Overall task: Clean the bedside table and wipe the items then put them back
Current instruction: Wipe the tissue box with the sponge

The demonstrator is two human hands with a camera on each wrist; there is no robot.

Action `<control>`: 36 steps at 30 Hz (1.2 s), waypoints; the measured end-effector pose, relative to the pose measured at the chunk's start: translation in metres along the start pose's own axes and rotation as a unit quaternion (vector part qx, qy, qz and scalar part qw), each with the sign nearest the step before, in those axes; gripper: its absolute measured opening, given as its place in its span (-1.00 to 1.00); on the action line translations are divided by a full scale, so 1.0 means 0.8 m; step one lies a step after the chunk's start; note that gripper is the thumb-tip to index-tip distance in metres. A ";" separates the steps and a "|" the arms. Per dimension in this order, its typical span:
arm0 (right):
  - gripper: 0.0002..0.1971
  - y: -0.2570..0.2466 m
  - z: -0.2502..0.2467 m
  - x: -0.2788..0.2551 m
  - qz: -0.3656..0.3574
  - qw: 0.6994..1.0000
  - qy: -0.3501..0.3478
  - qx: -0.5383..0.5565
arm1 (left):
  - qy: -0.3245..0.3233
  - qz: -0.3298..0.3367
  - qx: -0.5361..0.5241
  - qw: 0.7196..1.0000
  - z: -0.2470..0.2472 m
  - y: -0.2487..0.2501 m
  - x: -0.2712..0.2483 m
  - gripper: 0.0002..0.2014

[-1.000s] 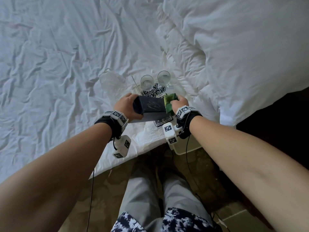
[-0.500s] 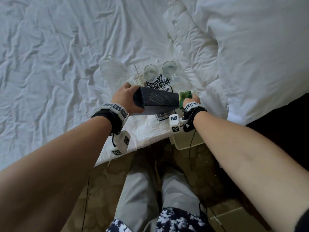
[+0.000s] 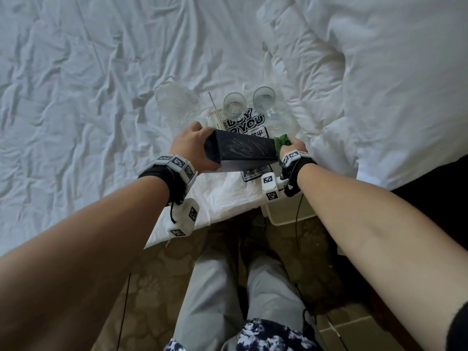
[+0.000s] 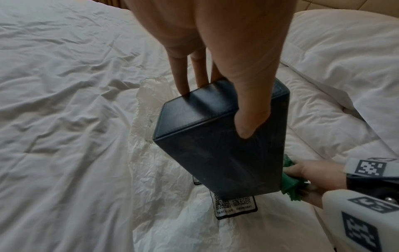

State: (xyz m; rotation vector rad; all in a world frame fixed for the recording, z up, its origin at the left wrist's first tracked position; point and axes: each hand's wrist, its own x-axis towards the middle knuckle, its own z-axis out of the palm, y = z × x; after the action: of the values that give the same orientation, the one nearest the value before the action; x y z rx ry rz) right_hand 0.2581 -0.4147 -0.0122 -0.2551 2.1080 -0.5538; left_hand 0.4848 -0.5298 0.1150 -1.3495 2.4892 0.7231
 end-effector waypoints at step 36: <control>-0.79 -0.025 -0.005 -0.017 -0.039 0.998 -0.054 -0.002 | 0.014 -0.001 -0.011 1.000 0.021 0.003 -0.002 -0.22</control>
State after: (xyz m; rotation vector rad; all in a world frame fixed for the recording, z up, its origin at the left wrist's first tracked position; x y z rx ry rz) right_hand 0.2618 -0.4255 0.0094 -0.3642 2.0014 -0.5691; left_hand 0.4826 -0.5186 0.1020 -1.3792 2.5089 0.7390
